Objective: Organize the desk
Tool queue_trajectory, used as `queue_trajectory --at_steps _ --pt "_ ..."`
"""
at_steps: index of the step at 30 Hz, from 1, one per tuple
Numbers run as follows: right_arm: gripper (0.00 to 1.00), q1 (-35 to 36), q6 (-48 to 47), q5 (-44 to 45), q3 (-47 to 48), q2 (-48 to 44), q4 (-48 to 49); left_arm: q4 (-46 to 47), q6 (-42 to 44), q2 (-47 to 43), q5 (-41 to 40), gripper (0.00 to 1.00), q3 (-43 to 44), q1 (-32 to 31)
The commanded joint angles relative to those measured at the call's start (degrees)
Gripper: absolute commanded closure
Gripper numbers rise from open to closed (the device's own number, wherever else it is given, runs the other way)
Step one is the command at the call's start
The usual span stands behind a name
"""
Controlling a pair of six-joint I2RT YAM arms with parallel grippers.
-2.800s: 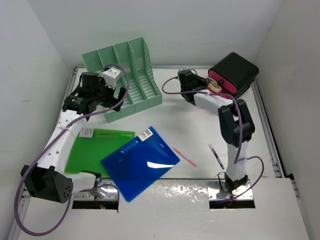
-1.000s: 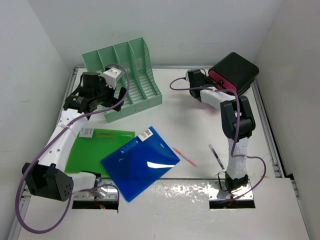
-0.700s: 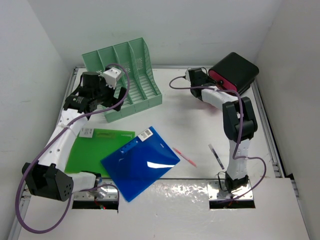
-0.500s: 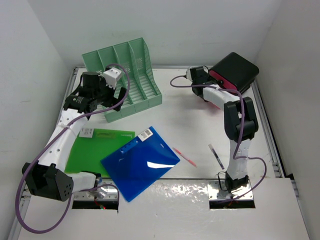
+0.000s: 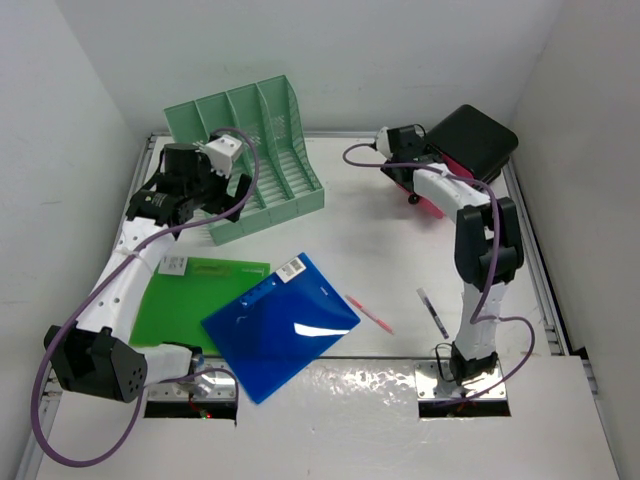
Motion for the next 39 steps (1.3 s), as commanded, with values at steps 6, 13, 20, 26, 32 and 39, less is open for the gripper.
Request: queue_trajectory --at_steps 6,13,20,26,32,39 --pt "0.17 -0.83 3.49 -4.67 3.31 -5.11 -2.04 2.85 0.53 -0.23 -0.06 0.0 -0.04 0.84" --pt "0.5 -0.57 13.92 -9.92 2.87 -12.56 -3.46 3.37 0.36 -0.06 0.29 0.0 -0.48 0.93" --pt "0.82 1.8 51.86 -7.49 -23.81 -28.75 22.67 3.9 -1.05 0.56 1.96 0.0 0.31 1.19" --pt "0.57 7.07 64.13 2.88 -34.04 -28.23 28.27 2.93 -0.44 0.56 1.79 0.0 0.93 1.46" --pt "0.51 7.7 75.45 4.21 -40.28 -26.22 33.01 3.55 -0.35 0.47 2.22 0.0 -0.56 1.54" --pt "0.53 6.38 78.9 4.57 -38.88 -19.8 34.16 3.46 0.18 0.39 1.87 0.0 -1.09 1.63"
